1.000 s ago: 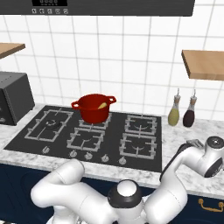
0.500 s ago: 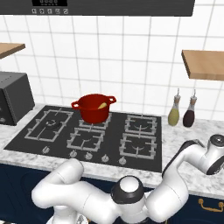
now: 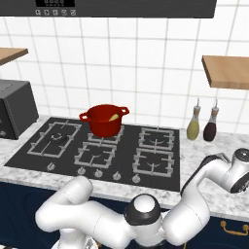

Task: Put the bell pepper and cucumber in the pot. Retrieve the spatula and lightly stir the vegetables in the pot.

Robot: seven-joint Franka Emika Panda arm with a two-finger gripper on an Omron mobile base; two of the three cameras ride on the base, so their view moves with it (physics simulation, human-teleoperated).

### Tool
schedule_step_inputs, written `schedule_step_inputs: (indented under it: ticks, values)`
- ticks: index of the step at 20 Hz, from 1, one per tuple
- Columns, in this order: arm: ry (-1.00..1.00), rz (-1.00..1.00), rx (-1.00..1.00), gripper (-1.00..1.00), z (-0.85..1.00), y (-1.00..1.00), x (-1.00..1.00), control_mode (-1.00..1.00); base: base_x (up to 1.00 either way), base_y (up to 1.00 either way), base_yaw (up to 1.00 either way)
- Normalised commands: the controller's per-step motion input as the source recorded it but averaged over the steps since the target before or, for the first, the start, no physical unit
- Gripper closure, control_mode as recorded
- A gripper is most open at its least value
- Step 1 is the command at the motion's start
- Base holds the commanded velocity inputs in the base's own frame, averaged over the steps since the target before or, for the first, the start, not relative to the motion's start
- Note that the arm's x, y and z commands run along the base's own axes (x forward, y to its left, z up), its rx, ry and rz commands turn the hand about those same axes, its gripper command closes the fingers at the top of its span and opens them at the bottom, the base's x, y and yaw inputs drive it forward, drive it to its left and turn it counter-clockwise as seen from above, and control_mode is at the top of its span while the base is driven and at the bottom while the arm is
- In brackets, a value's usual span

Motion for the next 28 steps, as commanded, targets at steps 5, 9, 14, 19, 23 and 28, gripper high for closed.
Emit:
schedule_step_inputs:
  ticks: [5, 9, 14, 19, 23, 28]
  values:
    - [0.00, 0.00, 0.00, 1.00, 0.00, 0.05, -0.03, -1.00, 0.00, 0.00, 0.00]
    - [-0.03, 0.00, 0.00, 1.00, 0.05, 0.26, -0.16, -1.00, 0.00, 0.00, 0.00]
    - [-0.04, 0.02, -0.04, 1.00, 0.20, 0.38, -0.23, -1.00, 0.00, 0.00, 0.00]
    - [0.00, 0.01, -0.01, 1.00, 0.31, 0.30, -0.46, -1.00, 0.00, 0.00, 0.00]
    - [0.00, 0.04, -0.04, 1.00, 0.44, 0.42, -0.52, -1.00, 0.00, 0.00, 0.00]
    - [0.00, 0.13, -0.11, 1.00, 0.45, 0.57, -0.57, -1.00, 0.00, 0.00, 0.00]
